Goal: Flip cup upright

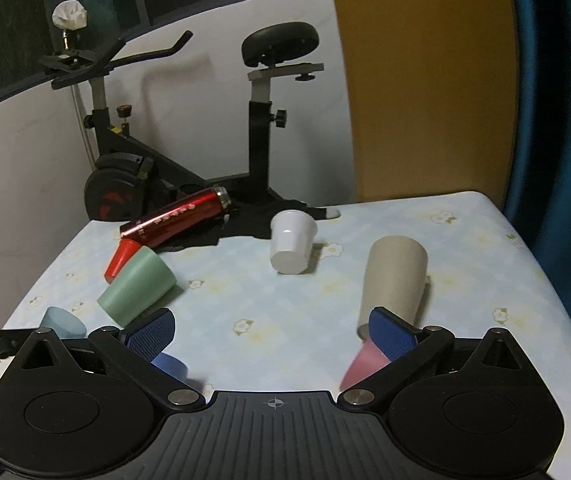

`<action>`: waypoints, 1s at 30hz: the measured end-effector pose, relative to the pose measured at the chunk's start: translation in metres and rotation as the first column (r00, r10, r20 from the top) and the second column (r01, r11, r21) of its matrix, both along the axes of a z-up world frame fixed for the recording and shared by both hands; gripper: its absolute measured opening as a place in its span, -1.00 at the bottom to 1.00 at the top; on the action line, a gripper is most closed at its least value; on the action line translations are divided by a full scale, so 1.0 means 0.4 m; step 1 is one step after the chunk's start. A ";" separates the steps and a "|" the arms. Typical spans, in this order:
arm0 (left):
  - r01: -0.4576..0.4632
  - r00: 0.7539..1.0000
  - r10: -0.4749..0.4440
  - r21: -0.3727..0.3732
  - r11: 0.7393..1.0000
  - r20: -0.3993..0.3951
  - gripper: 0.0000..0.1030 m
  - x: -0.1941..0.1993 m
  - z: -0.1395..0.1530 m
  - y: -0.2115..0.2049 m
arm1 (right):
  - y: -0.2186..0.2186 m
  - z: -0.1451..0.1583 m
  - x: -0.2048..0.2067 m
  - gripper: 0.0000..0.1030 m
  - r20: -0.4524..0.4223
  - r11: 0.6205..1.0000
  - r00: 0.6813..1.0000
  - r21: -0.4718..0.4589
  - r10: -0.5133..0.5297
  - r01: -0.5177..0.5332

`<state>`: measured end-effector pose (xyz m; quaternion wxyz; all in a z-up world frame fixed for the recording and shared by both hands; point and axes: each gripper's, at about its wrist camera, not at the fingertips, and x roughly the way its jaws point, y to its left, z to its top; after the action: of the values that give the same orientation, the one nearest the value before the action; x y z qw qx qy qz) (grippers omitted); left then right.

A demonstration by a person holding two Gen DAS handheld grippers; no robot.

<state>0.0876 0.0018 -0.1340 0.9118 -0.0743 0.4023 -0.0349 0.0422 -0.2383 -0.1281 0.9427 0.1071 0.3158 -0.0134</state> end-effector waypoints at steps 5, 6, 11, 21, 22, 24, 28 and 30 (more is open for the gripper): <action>0.037 0.998 -0.037 0.001 0.999 -0.046 0.97 0.028 -0.038 -0.039 | -0.021 -0.011 -0.010 0.99 -0.003 1.000 1.000 0.004 -0.017 0.017; 0.046 0.998 -0.046 0.004 0.999 -0.050 0.97 0.033 -0.043 -0.047 | -0.025 -0.011 -0.013 0.99 -0.002 1.000 1.000 0.005 -0.021 0.021; 0.090 0.992 -0.089 0.014 0.996 -0.085 0.96 0.070 -0.078 -0.086 | -0.042 -0.011 -0.024 0.99 0.002 0.999 0.999 -0.002 -0.044 0.044; 0.120 0.970 -0.111 0.028 0.992 -0.218 0.79 0.143 -0.179 -0.128 | -0.073 -0.021 -0.044 0.99 -0.009 0.996 0.996 0.006 -0.087 0.087; 0.121 0.968 -0.111 0.029 0.992 -0.226 0.79 0.146 -0.185 -0.130 | -0.075 -0.022 -0.044 0.99 -0.010 0.996 0.996 0.006 -0.089 0.089; 0.129 0.964 -0.116 0.037 0.991 -0.239 0.79 0.148 -0.195 -0.133 | -0.076 -0.024 -0.043 0.99 -0.014 0.996 0.996 0.008 -0.093 0.093; 0.136 0.960 -0.119 0.052 0.989 -0.253 0.79 0.151 -0.208 -0.135 | -0.076 -0.028 -0.042 0.99 -0.018 0.996 0.995 0.014 -0.093 0.094; 0.137 0.959 -0.119 0.052 0.989 -0.258 0.79 0.153 -0.211 -0.134 | -0.075 -0.029 -0.041 0.99 -0.019 0.996 0.996 0.017 -0.092 0.093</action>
<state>0.1489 -0.0519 -0.2182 0.8506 -0.0204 0.5208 -0.0699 0.0259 -0.2682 -0.1397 0.9372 0.1297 0.3191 -0.0552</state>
